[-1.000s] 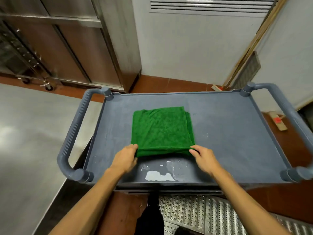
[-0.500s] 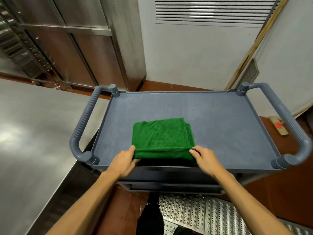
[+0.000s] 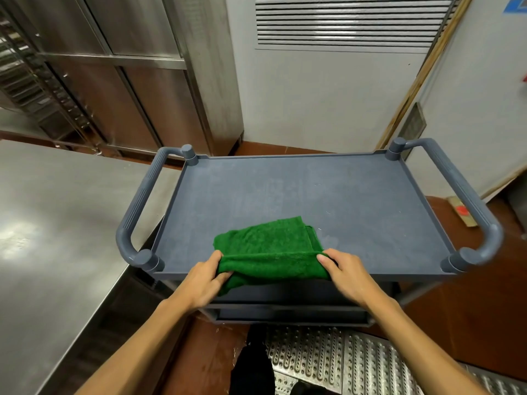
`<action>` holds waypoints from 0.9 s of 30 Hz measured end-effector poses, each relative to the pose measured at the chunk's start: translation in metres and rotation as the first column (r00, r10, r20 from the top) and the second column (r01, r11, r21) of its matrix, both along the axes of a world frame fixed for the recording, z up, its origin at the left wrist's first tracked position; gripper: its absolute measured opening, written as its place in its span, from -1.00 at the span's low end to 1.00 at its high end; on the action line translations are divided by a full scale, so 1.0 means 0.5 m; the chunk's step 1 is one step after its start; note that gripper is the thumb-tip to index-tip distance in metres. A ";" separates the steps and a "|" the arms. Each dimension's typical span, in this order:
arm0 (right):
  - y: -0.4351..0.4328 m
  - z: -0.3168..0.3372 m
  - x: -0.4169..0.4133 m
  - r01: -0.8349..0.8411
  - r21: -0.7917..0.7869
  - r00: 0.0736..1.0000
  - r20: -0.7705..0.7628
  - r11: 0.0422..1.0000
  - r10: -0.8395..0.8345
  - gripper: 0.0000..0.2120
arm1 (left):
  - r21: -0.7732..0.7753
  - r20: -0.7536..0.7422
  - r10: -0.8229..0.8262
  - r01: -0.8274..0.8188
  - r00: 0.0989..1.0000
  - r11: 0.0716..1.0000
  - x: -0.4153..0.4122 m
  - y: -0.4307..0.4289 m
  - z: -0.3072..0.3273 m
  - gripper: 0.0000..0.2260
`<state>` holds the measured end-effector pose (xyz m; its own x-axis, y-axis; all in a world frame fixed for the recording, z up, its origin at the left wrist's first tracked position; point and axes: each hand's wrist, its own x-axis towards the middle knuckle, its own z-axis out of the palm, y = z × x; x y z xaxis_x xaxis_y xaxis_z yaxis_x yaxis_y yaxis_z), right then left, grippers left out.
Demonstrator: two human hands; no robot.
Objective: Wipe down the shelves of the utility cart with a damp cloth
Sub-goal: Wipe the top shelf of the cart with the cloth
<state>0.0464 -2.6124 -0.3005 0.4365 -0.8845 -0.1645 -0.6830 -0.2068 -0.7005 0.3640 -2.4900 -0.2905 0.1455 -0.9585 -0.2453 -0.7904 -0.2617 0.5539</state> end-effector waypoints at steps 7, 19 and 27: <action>0.005 0.028 -0.005 0.032 -0.014 0.997 0.066 0.999 -0.031 -0.71 | -0.033 -0.014 0.025 -0.026 1.000 0.999 -0.010 -0.005 0.024 -0.83; -0.028 0.109 0.008 0.077 -0.144 0.980 0.193 0.987 -0.048 -0.66 | -0.158 -0.048 0.045 -0.052 0.998 0.986 -0.003 -0.029 0.093 -0.79; -0.072 0.185 0.021 0.116 -0.234 0.970 0.236 0.965 -0.059 -0.65 | -0.261 -0.058 0.013 -0.028 0.998 0.965 0.010 -0.079 0.177 -0.79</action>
<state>0.0567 -2.6483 -0.2082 0.3561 -0.9215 0.1549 -0.5364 -0.3373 -0.7736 0.3691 -2.5293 -0.2022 0.1592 -0.9872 0.0053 -0.7525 -0.1179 0.6479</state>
